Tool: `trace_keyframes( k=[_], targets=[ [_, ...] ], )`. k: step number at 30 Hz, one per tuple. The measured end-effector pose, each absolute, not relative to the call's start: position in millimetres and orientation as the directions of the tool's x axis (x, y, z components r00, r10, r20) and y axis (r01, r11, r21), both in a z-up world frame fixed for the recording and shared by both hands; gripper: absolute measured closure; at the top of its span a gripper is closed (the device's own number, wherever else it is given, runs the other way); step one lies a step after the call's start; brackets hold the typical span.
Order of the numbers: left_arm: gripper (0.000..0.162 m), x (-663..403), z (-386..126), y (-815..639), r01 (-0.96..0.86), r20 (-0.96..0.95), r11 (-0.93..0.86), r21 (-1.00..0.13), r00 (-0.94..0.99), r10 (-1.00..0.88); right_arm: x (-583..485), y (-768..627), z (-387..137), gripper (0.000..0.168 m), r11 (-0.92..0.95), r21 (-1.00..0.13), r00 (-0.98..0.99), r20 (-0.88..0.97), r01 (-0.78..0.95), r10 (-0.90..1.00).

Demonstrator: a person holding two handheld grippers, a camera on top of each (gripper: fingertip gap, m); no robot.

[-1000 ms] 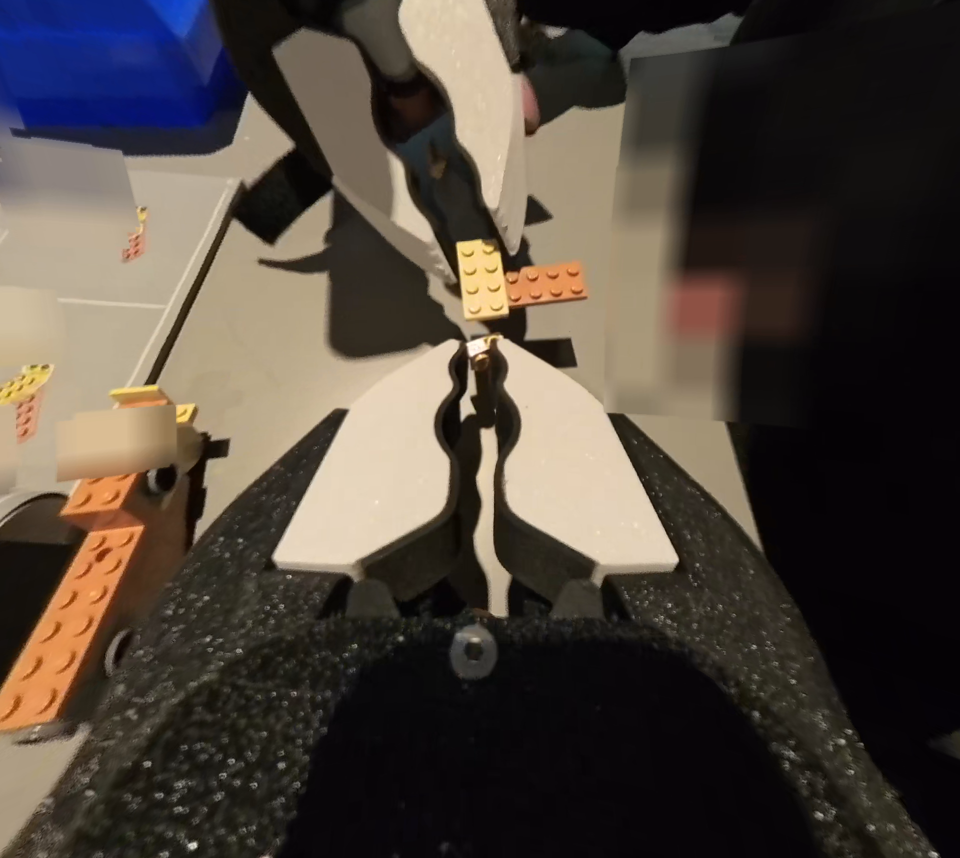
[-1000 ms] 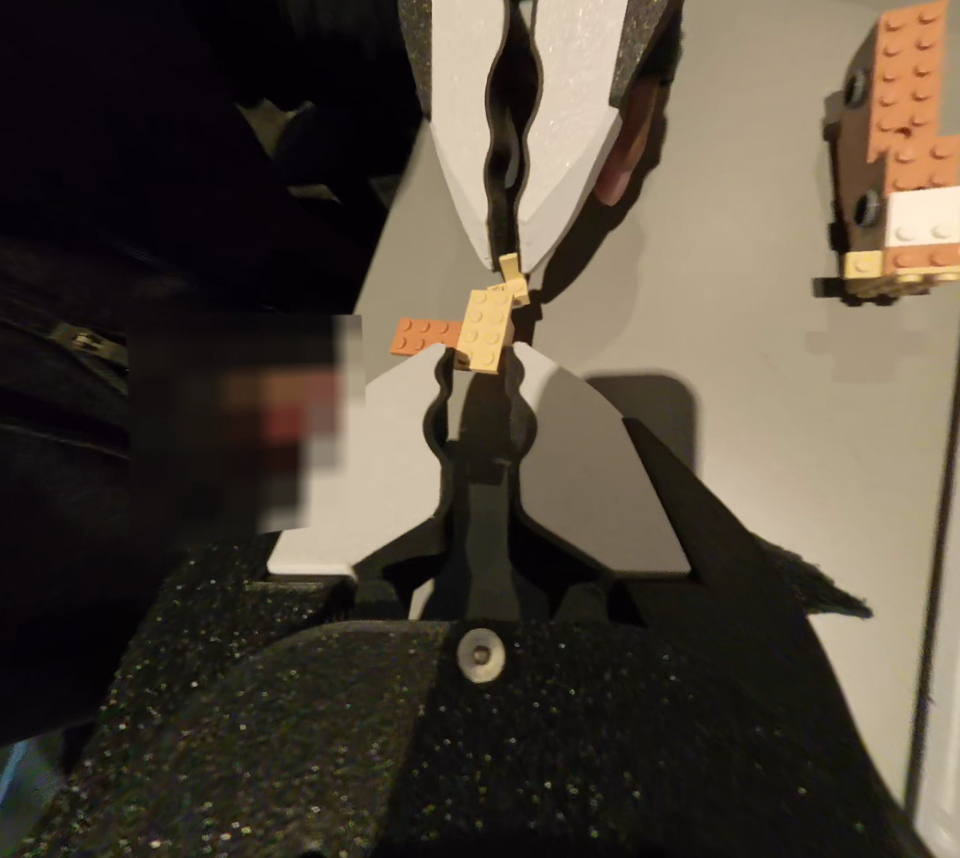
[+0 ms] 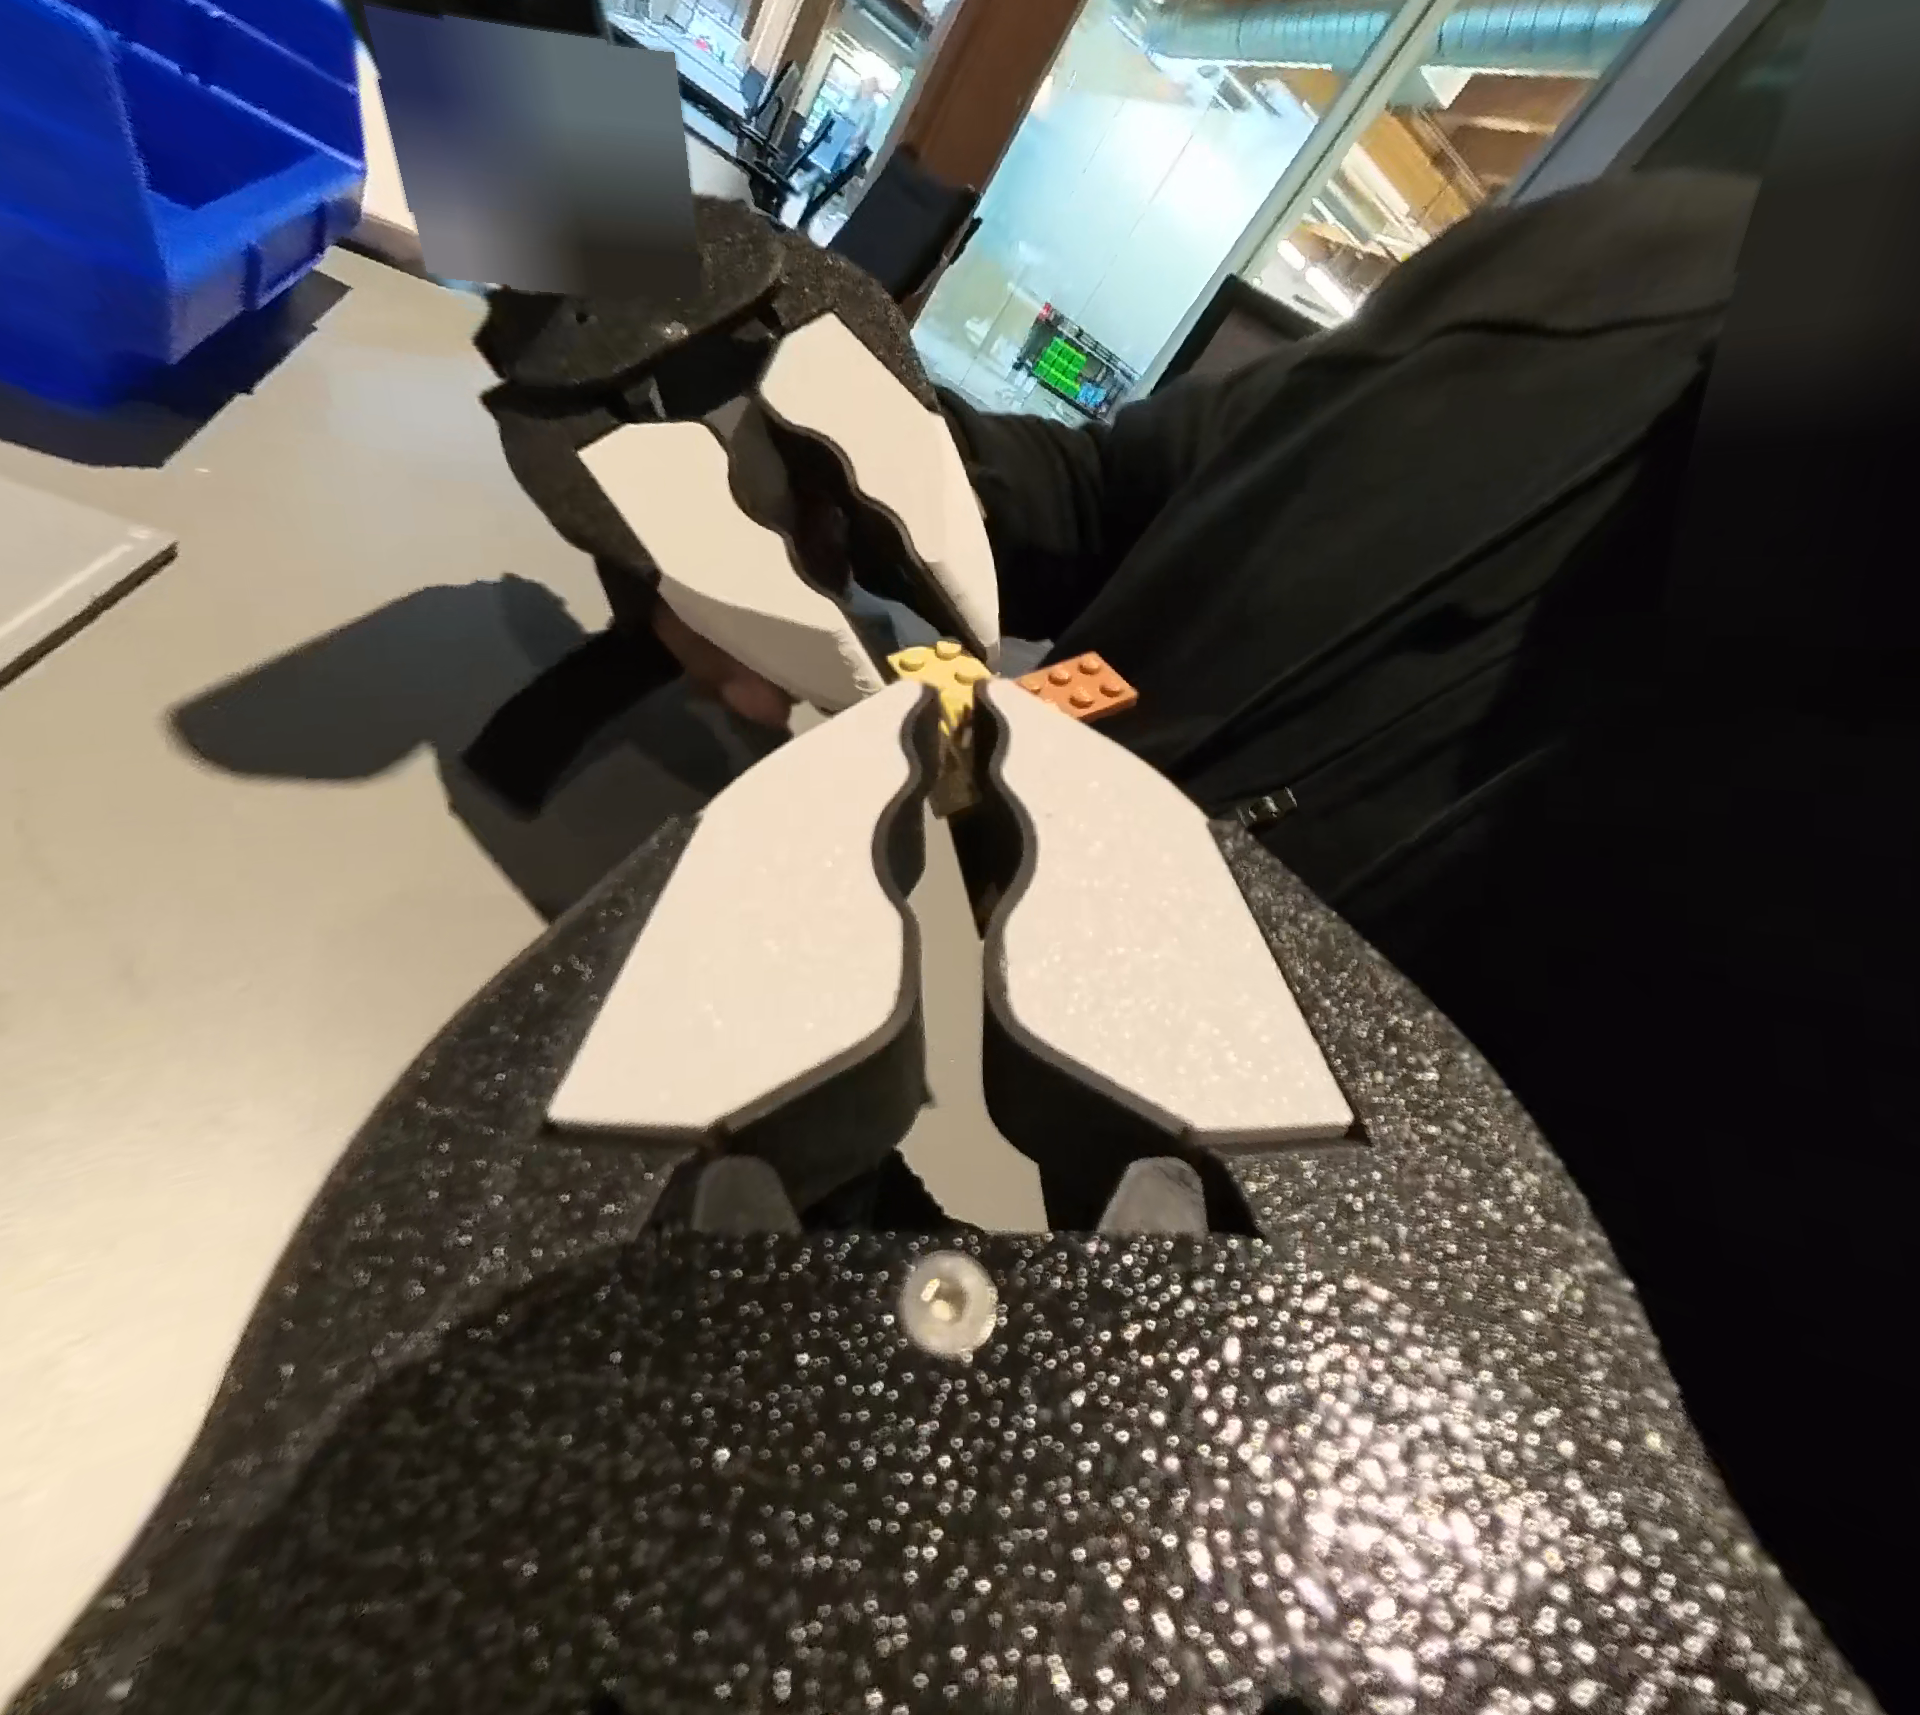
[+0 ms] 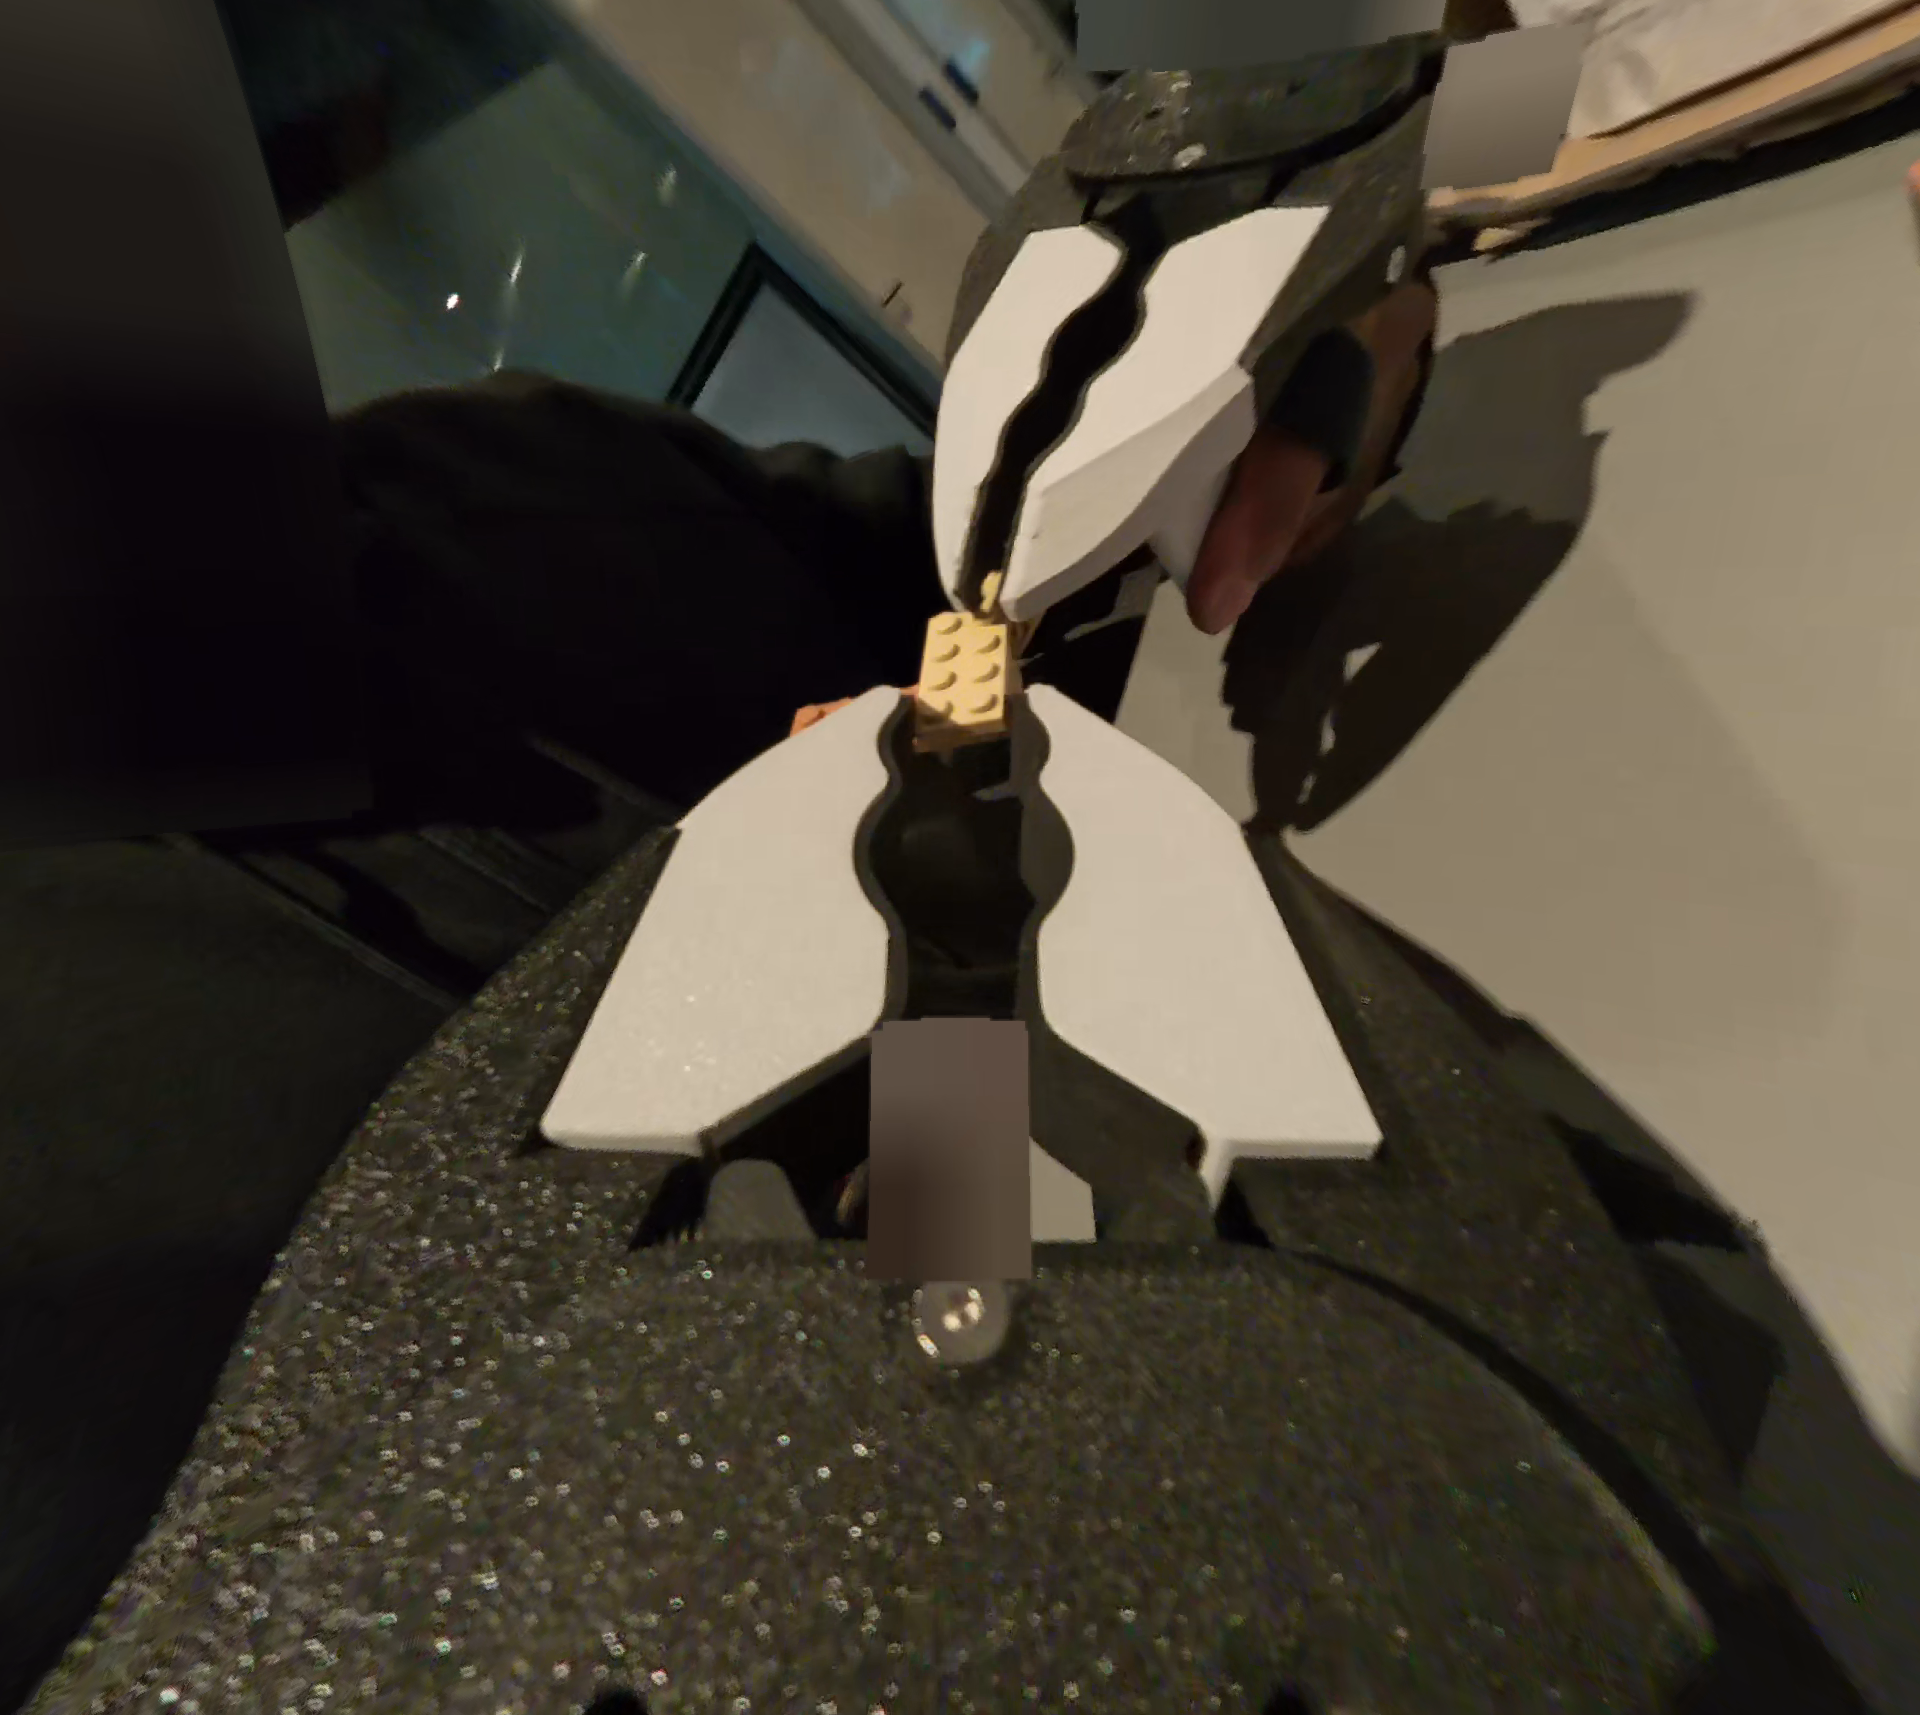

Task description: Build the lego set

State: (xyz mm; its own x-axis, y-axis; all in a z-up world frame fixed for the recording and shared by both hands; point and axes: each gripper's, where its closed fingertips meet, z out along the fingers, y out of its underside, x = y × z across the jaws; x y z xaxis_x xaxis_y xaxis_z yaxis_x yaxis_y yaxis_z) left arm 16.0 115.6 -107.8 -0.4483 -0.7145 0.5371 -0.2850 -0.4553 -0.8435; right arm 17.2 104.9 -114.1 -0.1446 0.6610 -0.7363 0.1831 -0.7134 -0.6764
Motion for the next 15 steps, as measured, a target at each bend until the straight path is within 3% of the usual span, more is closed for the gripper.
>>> trace_keyframes(
  k=[5,8,12,15],
  targets=[
    [0.158,15.8,-116.4,125.8,-0.263,0.557,-0.491,-0.83,-0.396,-0.73,20.5,115.4,-120.5,0.151,-0.741,-0.659,-0.073,-0.751,0.127,0.656],
    [0.158,15.3,-124.5,133.0,-0.259,0.557,-0.495,-0.83,-0.336,-0.759,22.9,120.1,-127.0,0.151,-0.692,-0.709,0.048,-0.693,0.136,0.719],
    [0.158,14.1,-137.7,141.2,-0.281,0.518,-0.453,-0.846,-0.229,-0.824,29.6,125.7,-147.2,0.152,-0.503,-0.801,0.316,-0.409,0.325,0.856],
    [0.158,11.4,-142.6,146.9,-0.284,0.487,-0.43,-0.857,-0.174,-0.856,38.8,130.8,-156.7,0.152,-0.33,-0.779,0.424,-0.091,0.534,0.901]
  ],
)
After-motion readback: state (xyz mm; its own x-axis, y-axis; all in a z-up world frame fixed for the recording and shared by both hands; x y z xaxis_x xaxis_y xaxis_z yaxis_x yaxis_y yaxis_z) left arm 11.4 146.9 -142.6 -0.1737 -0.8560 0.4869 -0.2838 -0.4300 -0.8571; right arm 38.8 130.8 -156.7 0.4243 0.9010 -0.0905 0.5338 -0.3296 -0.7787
